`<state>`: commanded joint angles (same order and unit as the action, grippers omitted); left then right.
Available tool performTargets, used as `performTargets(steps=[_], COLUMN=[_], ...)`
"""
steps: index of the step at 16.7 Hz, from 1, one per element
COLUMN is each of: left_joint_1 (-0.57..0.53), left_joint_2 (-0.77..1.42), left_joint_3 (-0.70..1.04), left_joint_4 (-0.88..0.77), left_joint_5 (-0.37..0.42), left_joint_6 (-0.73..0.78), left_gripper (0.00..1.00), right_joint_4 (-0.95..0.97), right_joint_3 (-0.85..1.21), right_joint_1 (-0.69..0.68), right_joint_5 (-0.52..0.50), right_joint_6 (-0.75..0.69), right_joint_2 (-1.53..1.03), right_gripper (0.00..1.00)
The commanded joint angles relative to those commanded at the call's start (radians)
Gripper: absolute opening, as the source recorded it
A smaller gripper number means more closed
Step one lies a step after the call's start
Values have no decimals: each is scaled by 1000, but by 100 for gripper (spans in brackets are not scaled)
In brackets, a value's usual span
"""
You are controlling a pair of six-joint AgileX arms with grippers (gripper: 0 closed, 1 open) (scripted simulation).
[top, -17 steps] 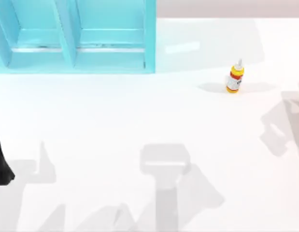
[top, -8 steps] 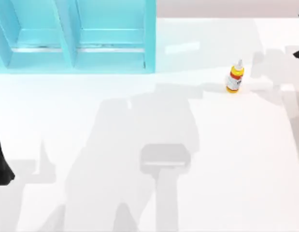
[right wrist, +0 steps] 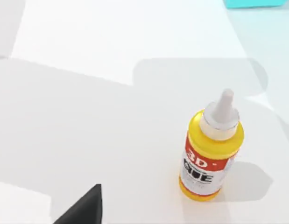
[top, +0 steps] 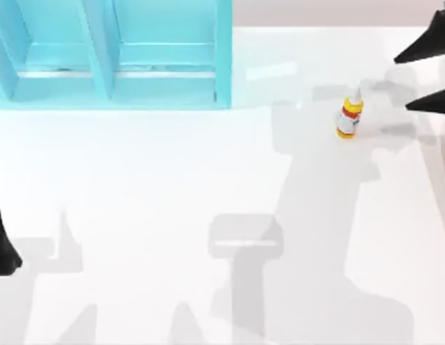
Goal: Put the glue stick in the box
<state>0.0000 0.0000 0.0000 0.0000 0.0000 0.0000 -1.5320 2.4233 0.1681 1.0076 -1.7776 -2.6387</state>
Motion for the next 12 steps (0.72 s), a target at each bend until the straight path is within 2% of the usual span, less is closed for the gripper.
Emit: performTargets(steps=[5,12], left_joint_1=[0,0], left_joint_2=[0,0], left_joint_3=[0,0], left_joint_4=[0,0], left_joint_5=[0,0], left_joint_6=[0,0], left_gripper=[100,100], right_joint_4=[-141,-157], right_joint_3=[226,252], right_joint_1=[19,16], right_joint_5=[92,102], right_joint_6=[-164,-183], right_joint_2=[-244,-276], right_gripper=[100,100])
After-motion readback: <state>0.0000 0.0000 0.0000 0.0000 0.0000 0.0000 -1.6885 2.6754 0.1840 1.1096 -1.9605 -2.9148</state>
